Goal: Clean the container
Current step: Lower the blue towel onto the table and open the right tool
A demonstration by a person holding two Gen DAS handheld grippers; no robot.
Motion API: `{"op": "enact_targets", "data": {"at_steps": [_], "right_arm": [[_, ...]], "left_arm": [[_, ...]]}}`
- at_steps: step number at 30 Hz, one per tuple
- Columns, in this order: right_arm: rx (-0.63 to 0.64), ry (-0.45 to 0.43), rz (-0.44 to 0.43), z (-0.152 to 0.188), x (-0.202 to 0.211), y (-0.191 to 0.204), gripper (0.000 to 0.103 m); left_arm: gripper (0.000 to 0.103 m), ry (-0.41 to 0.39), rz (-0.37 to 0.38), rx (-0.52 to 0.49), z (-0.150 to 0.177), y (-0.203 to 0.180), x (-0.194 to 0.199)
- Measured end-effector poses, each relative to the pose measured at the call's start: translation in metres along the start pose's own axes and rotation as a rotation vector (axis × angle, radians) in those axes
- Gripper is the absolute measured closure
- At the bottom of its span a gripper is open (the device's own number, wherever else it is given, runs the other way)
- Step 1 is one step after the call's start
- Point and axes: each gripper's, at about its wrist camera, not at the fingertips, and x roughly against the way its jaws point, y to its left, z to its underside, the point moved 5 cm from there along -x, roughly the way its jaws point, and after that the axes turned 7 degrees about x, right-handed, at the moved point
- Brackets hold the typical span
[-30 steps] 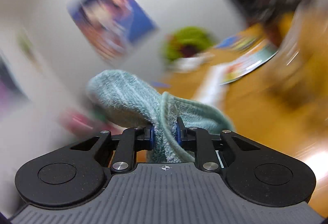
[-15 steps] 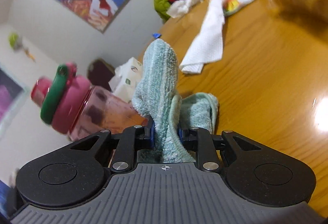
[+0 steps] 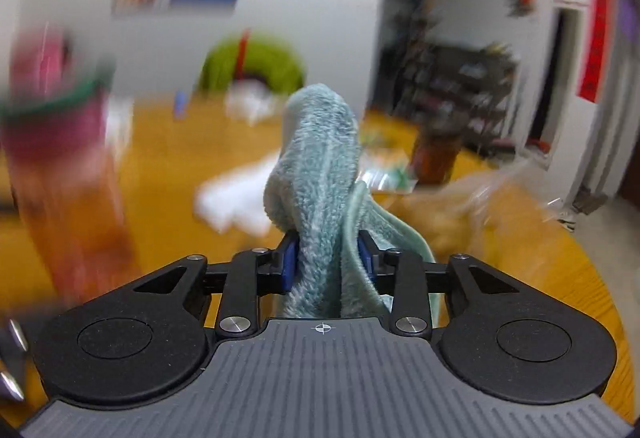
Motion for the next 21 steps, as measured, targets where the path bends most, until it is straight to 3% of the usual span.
{"op": "enact_targets", "data": {"at_steps": [2, 4, 5, 7, 9, 12, 15, 21], "right_arm": [[0.013, 0.056, -0.081, 0.006, -0.008, 0.008, 0.058], [-0.010, 0.056, -0.113, 0.006, -0.007, 0.005, 0.044], [-0.039, 0.043, -0.119, 0.005, -0.005, 0.000, 0.039], [-0.117, 0.002, -0.133, 0.003, 0.001, -0.015, 0.019], [-0.207, -0.050, -0.164, 0.001, 0.011, -0.028, 0.013], [-0.316, -0.093, -0.177, 0.001, 0.019, -0.042, 0.005], [-0.381, -0.063, -0.190, -0.010, 0.015, -0.041, 0.005], [-0.331, 0.034, -0.243, -0.034, 0.040, -0.025, 0.002]], "left_arm": [[0.009, 0.000, -0.005, 0.004, 0.000, 0.001, 0.001], [0.009, 0.000, -0.008, 0.006, 0.001, 0.001, 0.001], [0.008, 0.002, -0.007, 0.007, 0.001, 0.001, 0.001], [0.006, 0.011, 0.002, 0.015, 0.001, 0.000, 0.001], [0.004, 0.020, 0.009, 0.034, 0.001, 0.002, 0.000], [0.004, 0.037, -0.038, 0.060, -0.003, 0.004, 0.003], [0.002, 0.050, -0.073, 0.079, -0.012, 0.005, 0.013], [0.001, 0.129, -0.116, 0.096, -0.028, 0.001, 0.033]]}}
